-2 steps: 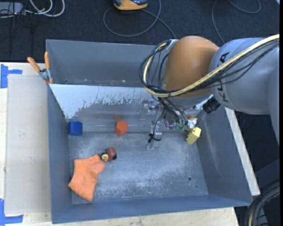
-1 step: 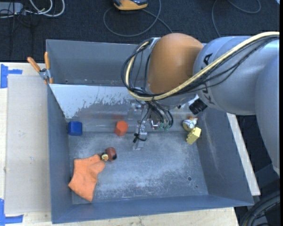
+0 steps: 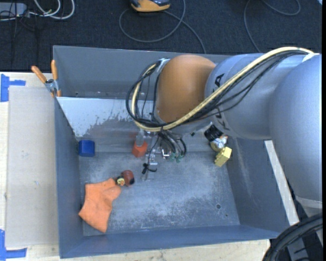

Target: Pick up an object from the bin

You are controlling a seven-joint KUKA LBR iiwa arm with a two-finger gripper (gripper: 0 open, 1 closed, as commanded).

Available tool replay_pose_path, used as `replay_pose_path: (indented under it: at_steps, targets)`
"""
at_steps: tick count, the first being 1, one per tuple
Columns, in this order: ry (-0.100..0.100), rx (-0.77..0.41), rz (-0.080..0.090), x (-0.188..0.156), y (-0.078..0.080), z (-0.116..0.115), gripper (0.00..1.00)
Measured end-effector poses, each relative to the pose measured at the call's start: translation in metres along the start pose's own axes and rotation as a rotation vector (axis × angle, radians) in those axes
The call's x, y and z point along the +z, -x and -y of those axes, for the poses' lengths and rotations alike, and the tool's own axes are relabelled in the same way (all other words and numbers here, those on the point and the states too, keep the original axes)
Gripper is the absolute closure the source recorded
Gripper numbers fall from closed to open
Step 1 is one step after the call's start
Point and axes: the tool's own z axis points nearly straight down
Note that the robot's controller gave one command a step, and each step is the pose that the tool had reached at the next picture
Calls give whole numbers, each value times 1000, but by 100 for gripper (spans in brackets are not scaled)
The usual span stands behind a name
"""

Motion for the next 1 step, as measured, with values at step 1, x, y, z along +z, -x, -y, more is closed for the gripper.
replay_pose_path:
  at_steps: [1]
  targets:
    - [-3, -101, -7, 40, -12, -27, 0]
